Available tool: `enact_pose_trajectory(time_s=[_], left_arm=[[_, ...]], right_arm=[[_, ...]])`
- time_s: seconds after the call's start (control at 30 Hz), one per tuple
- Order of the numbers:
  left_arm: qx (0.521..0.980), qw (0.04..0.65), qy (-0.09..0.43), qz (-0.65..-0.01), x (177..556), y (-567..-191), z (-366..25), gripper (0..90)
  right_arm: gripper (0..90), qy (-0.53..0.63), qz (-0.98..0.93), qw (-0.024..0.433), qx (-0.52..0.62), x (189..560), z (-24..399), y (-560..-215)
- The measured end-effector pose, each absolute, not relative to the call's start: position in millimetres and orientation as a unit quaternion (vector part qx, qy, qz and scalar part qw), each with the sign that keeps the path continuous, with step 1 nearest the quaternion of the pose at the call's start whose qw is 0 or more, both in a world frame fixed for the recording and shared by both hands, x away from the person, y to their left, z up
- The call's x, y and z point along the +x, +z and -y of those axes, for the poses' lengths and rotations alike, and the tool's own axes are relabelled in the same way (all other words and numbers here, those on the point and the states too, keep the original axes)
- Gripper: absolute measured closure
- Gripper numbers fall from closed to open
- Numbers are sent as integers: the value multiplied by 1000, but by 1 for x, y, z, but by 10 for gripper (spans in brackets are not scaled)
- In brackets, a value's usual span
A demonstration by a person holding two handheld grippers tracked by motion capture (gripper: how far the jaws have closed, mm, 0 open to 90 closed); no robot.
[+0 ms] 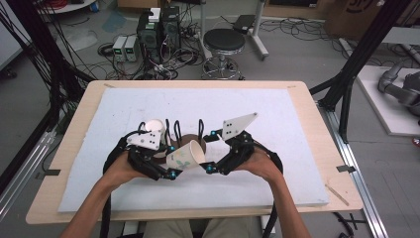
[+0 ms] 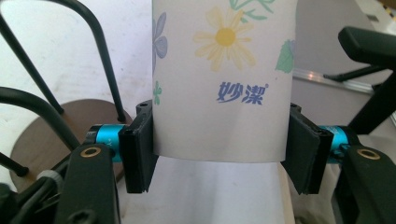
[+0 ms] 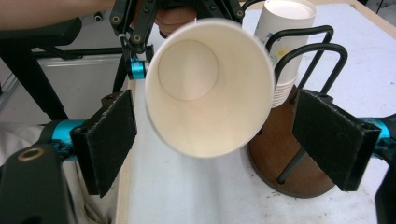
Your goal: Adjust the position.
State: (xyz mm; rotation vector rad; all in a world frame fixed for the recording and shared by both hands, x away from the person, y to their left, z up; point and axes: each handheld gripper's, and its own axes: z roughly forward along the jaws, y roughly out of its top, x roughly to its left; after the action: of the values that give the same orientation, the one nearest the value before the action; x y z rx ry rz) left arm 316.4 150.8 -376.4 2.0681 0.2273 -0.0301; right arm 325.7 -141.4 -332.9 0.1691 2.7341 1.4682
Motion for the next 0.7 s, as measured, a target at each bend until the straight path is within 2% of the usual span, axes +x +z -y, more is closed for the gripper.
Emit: enact_pose_trajectory(time_s=[0.7], left_arm=[[808,580,-4,-104,314,-391,-161,361]], right_arm=[[147,508,-859,8,62,326,148,-352]])
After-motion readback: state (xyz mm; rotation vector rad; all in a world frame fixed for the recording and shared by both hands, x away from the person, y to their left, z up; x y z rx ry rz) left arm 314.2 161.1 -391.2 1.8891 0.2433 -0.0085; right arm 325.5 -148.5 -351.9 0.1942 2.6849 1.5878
